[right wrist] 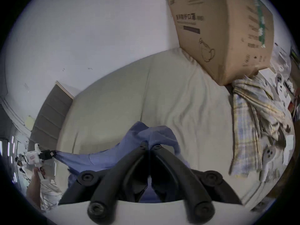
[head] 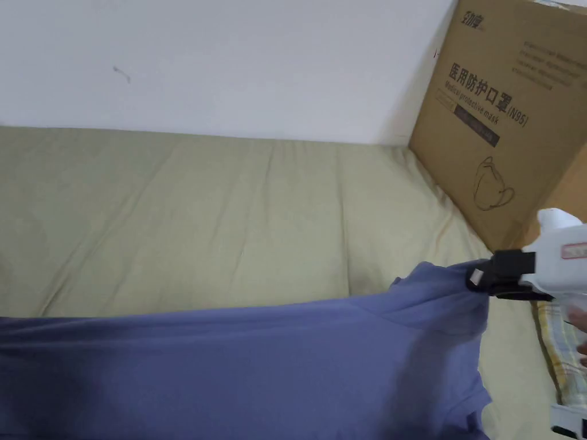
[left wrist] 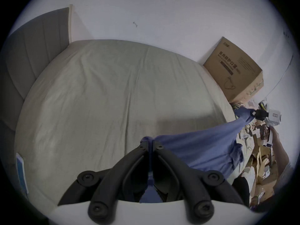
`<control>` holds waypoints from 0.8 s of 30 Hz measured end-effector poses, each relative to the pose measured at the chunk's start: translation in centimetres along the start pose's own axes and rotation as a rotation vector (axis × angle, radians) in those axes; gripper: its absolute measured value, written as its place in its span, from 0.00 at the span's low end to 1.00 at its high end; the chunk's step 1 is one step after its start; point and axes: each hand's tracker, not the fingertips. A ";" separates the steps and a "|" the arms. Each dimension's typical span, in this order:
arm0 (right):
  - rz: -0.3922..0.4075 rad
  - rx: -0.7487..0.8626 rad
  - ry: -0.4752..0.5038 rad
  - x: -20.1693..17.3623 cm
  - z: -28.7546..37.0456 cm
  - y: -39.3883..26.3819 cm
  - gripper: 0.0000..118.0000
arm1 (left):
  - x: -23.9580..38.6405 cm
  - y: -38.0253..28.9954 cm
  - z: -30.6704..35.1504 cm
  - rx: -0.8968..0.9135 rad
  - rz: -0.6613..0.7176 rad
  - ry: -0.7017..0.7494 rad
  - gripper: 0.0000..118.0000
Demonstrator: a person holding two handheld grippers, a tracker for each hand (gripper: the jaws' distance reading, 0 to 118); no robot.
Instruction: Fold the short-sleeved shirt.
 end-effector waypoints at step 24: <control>0.027 -0.190 -0.255 4.9 1.4 -20.5 0.66 | -0.8 -16.5 0.4 -0.231 0.040 0.036 0.55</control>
